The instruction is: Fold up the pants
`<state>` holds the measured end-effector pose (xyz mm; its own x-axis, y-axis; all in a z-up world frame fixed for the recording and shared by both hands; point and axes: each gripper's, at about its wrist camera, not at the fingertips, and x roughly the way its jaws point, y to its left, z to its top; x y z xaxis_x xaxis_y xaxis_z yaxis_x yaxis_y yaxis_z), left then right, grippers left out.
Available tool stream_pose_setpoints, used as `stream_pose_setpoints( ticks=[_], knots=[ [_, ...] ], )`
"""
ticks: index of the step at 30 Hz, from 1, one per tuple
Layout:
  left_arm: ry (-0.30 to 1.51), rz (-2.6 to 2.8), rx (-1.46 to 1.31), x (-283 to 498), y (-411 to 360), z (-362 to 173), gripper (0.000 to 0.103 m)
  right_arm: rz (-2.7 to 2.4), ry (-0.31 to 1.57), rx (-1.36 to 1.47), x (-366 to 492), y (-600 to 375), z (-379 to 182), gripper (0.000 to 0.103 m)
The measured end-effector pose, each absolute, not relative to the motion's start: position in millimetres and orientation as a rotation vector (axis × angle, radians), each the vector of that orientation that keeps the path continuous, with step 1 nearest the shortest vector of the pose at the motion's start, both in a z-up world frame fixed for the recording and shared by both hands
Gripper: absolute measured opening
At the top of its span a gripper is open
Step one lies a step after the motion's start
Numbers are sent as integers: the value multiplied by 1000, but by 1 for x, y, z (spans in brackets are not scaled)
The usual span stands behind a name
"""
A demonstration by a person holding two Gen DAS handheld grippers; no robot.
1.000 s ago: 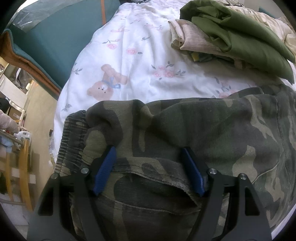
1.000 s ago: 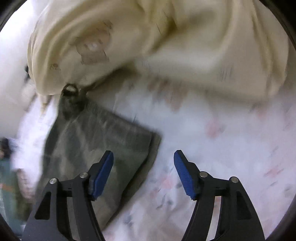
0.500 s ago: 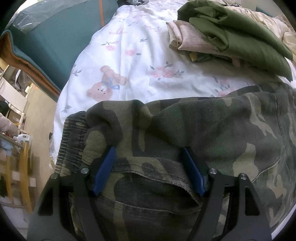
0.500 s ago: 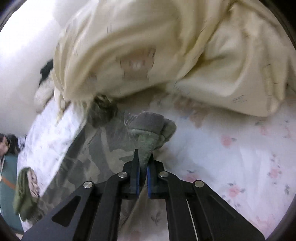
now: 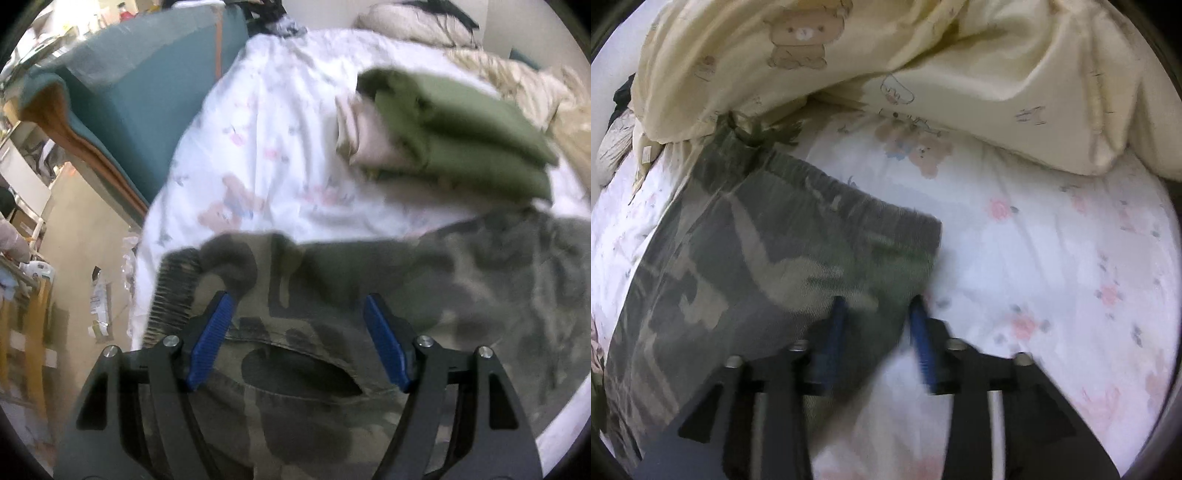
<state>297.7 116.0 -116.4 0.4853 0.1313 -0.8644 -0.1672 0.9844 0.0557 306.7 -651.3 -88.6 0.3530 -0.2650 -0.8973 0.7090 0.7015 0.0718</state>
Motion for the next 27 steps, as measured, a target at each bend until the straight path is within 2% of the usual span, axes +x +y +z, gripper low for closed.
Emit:
stream_pose_setpoints(
  ticks=[6, 8, 9, 13, 17, 21, 27],
  knots=[
    [968, 177, -164, 261, 126, -60, 71, -608, 946, 370, 288, -572, -39, 59],
    [944, 180, -229, 241, 134, -43, 72, -521, 933, 361, 278, -547, -20, 69],
    [935, 178, -265, 230, 139, -37, 74, -462, 915, 361, 274, -528, -9, 70],
    [866, 211, -387, 182, 161, -22, 88, -246, 851, 348, 246, -454, 24, 84],
    [864, 272, -488, 148, 184, -36, 89, -78, 868, 344, 210, -393, 29, 86],
    [923, 301, -662, 128, 202, -71, 89, 47, 890, 388, 171, -355, 25, 86],
    [1001, 344, -739, 127, 193, -128, 85, 86, 898, 333, 177, -334, 21, 86]
  ],
)
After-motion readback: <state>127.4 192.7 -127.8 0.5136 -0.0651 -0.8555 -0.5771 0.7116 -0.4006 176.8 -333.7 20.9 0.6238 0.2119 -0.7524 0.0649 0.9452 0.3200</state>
